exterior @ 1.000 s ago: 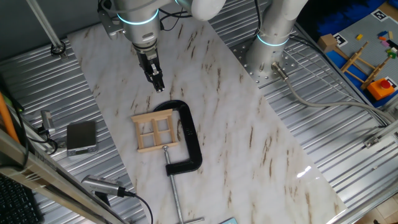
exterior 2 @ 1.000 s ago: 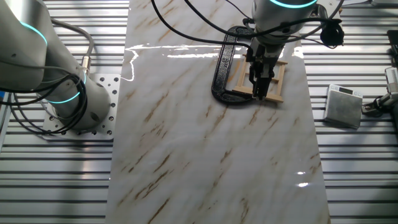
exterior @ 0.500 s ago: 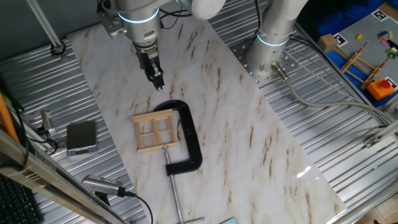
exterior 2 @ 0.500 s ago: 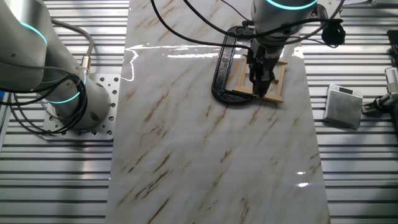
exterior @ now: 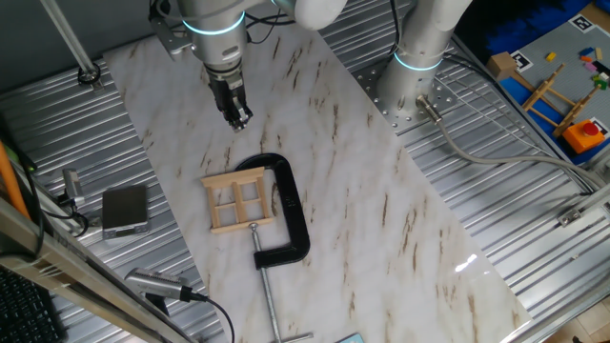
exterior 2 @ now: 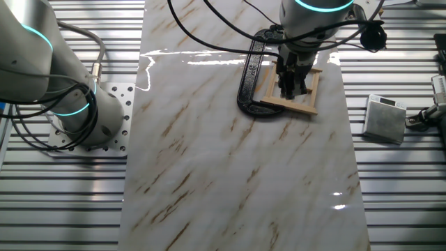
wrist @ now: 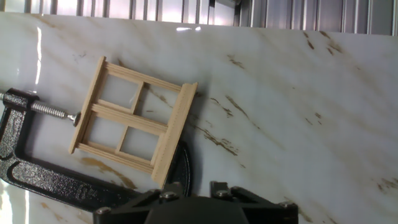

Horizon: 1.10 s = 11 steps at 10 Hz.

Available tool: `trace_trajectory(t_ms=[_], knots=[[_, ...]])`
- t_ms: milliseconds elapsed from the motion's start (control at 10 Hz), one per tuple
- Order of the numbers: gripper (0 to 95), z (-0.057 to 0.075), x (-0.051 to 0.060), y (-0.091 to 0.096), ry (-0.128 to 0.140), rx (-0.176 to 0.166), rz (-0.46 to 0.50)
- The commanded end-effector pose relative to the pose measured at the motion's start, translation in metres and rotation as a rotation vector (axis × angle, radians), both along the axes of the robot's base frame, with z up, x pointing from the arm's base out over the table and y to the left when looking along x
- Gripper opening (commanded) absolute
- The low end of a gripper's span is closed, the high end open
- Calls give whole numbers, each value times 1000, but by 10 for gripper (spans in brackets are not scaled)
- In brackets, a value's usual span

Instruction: Close a sliding window

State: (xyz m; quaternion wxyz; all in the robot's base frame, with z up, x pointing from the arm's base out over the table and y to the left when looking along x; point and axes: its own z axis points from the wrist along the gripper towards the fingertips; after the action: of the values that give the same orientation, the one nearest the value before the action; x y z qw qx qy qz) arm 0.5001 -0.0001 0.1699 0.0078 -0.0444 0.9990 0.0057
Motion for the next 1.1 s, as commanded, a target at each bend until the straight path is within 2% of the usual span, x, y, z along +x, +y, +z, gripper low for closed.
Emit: trace_trajectory(t_ms=[100,900,1000,1100], knots=[[0,0,0,0,2,-1,1],[0,0,0,0,1,0,21],[0,0,0,0,-1,0,42],[0,0,0,0,-22,11,146]])
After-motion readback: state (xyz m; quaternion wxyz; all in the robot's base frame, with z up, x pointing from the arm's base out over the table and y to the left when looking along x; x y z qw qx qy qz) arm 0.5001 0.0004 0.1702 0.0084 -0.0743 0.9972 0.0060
